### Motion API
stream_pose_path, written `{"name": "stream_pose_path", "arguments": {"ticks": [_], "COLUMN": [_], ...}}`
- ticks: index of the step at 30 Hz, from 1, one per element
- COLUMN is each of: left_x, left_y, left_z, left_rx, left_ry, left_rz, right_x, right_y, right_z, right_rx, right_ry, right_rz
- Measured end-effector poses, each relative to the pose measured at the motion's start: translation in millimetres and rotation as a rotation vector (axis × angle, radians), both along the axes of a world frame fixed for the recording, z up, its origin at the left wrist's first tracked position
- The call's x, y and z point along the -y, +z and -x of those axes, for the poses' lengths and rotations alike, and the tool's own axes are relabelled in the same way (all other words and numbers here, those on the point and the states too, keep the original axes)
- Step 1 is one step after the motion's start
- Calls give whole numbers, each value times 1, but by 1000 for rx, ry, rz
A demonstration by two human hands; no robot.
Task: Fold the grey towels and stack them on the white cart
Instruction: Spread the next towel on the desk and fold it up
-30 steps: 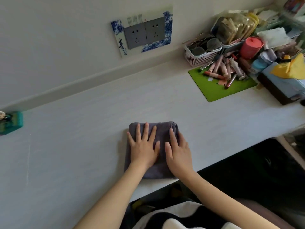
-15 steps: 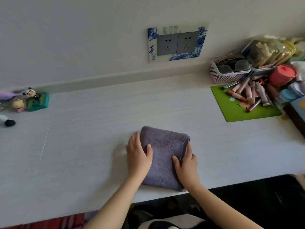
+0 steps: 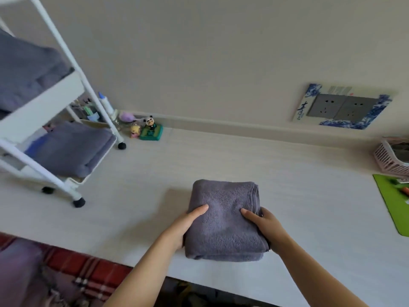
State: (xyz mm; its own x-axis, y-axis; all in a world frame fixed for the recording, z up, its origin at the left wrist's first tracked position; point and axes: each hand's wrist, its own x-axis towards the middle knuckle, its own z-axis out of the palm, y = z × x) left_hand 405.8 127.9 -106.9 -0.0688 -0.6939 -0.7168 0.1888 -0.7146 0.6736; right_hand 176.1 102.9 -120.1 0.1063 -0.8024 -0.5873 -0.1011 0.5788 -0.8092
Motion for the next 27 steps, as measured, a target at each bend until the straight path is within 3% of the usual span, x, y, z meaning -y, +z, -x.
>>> {"name": "stream_pose_path", "arguments": {"ticks": [6, 10, 14, 19, 24, 27], "left_x": [15, 22, 26, 42, 61, 73], "left_y": [53, 78, 90, 87, 85, 81], "left_z": [-114, -189, -233, -264, -274, -280], "left_rx": [89, 191, 216, 210, 181, 161], "left_ry": [176, 394, 643, 869, 1084, 1194], "left_rz": [247, 348, 356, 294, 296, 307], "right_x": [47, 82, 122, 179, 227, 246], "right_y": [45, 81, 106, 119, 123, 117], "right_z": [-113, -196, -260, -321, -359, -375], "right_rx": [280, 369, 332, 264, 102, 118], "right_ry": [109, 305, 554, 849, 974, 961], "right_rz": [75, 182, 285, 266, 222, 193]}}
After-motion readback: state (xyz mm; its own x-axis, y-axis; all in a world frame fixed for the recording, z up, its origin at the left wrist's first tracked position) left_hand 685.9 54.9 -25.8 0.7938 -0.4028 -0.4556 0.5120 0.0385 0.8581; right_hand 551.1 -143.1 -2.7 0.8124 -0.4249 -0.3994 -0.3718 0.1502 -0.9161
